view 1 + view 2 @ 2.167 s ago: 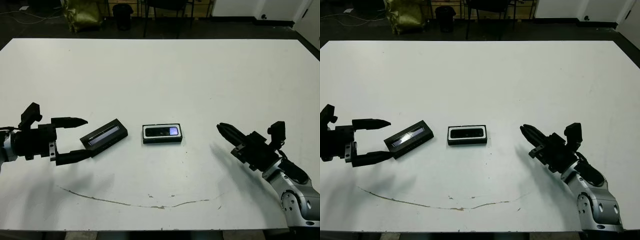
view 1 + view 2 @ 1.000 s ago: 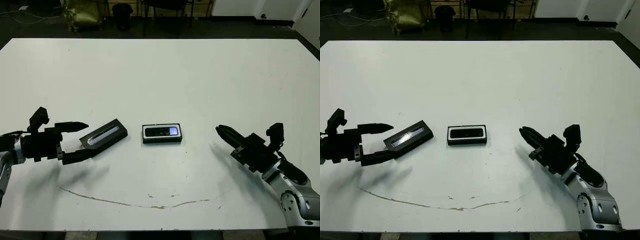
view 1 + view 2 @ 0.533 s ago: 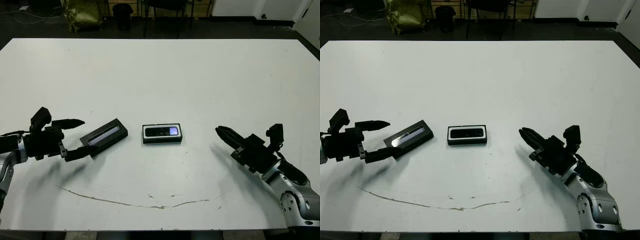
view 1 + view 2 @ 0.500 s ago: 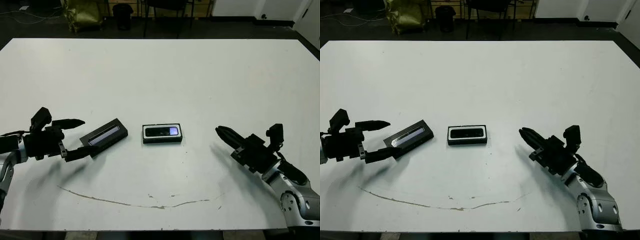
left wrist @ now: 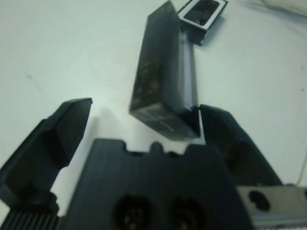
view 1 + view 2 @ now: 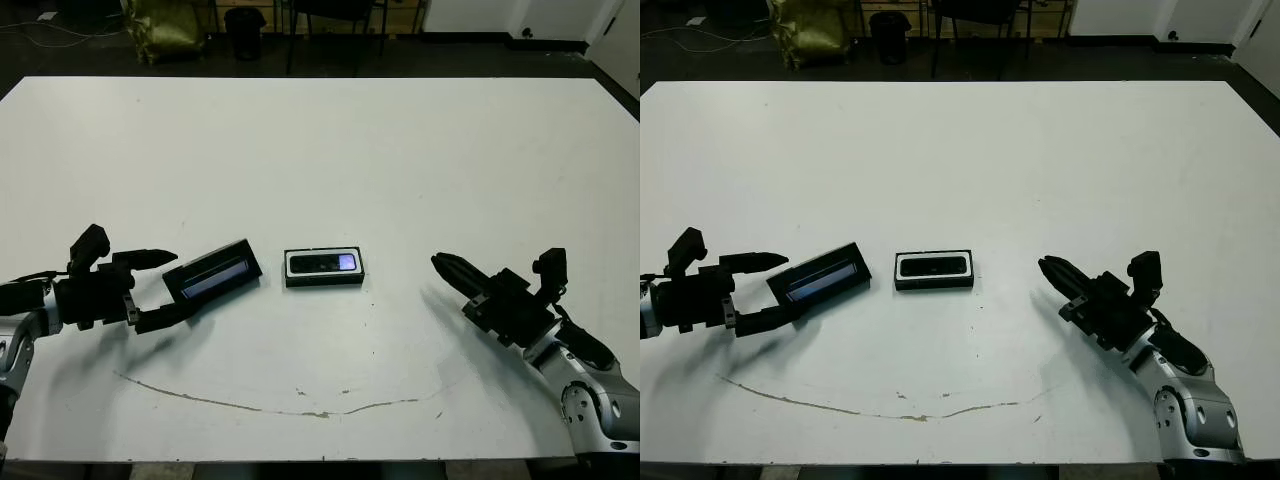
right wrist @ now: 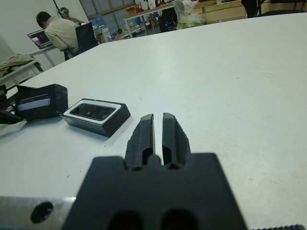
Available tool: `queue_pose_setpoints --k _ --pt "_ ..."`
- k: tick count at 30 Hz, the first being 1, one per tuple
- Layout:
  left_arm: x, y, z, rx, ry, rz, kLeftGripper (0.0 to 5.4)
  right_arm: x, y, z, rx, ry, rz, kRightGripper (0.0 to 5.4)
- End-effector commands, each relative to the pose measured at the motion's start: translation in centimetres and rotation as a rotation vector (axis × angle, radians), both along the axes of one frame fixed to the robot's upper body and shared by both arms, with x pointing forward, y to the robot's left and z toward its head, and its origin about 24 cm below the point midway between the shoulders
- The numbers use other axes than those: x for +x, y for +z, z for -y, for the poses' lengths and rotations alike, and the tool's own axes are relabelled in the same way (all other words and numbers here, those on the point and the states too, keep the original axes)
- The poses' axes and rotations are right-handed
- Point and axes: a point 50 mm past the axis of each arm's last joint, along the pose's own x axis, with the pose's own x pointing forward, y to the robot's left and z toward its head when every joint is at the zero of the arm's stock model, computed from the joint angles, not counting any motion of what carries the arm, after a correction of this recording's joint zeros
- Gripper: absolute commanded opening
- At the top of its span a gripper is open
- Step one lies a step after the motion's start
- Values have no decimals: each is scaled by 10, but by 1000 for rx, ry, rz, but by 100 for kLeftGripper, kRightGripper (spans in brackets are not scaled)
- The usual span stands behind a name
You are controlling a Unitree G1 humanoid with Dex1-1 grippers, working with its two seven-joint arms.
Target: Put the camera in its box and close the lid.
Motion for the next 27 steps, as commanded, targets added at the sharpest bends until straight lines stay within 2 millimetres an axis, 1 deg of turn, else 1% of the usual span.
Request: queue_pose_setpoints --k 1,6,13,19,24,27 --pt "-3 -9 -3 -3 34 -44 539 -2 -6 5 -5 -6 -38 0" --pt "-2 -12 -5 -60 77 -107 539 -3 -7 3 0 -6 -37 0" --pt "-1 -11 -8 -79 108 -120 539 -3 -8 4 -25 -2 -15 0" --pt "1 -9 -12 -39 122 -87 539 -3 -9 3 -24 -5 -26 0" --pt "3 -6 -14 27 93 -28 539 -3 -9 2 -19 1 -20 0" --pt "5 -6 -14 44 82 -30 539 -2 -9 2 -23 6 -16 0"
